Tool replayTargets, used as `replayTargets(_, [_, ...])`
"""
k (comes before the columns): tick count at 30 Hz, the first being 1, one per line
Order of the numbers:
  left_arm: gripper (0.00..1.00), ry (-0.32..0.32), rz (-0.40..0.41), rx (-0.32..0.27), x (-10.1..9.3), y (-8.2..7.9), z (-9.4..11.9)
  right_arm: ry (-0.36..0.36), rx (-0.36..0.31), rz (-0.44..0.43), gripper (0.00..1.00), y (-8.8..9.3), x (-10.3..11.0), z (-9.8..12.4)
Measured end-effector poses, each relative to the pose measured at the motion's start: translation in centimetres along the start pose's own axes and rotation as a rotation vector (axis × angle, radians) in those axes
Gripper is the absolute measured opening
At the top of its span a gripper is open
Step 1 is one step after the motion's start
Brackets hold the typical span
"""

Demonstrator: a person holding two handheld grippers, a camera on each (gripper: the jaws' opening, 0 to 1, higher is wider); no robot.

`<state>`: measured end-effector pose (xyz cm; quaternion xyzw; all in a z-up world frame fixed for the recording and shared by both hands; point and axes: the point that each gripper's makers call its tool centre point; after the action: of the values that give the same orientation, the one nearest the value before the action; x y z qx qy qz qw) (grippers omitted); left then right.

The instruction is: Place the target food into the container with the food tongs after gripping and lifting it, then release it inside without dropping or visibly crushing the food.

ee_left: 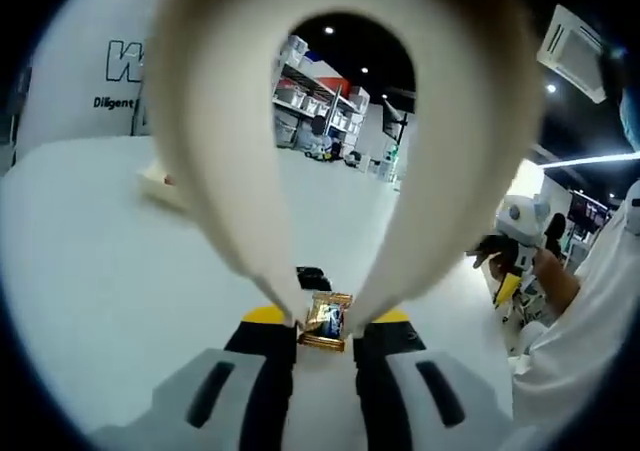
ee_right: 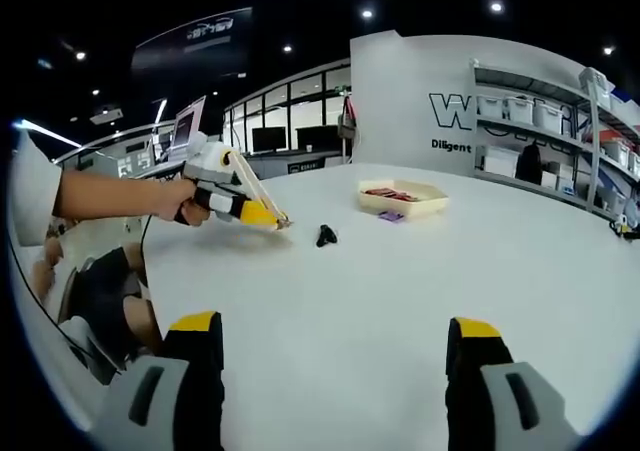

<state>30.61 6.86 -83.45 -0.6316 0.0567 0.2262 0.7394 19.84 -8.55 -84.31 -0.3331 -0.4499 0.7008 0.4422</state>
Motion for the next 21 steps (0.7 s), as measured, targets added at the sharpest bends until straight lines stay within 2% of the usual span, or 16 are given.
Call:
replayTargets(2, [0.20,-0.027,-0.009,-0.009,0.6,-0.7,-0.1,0.000,0.000,0.001,0.91,-0.1,0.0,-0.1])
replayTargets(7, [0.20,-0.034,0.000,-0.035,1.5,-2.2,-0.6,-0.010,-0.001,0.005,0.91,-0.2,0.4,-0.3])
replayTargets(11, [0.20,-0.044,0.019,-0.081,2.1,-3.5,-1.0,-0.006,0.000,0.001,0.91,0.0,0.1,-0.3])
replayTargets(15, [0.21,-0.042,0.031,-0.047,2.6,-2.1,-1.8,0.006,0.006,-0.010,0.91,0.5,-0.6,-0.1])
replayTargets(21, [0.22,-0.050,0.023,-0.040,2.6,-2.2,-1.4,0.016,0.013,-0.016,0.91,0.7,-1.3,0.0])
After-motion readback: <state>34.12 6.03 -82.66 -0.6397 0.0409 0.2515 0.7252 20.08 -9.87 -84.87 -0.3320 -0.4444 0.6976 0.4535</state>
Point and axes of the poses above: the point that each gripper's makers call its tool centre point, and the gripper's own axes: z roughly backward along the fingers, x roughly to its left, y roughly out of its underside, and after that the axes turned 14 degrees about y, right-handed
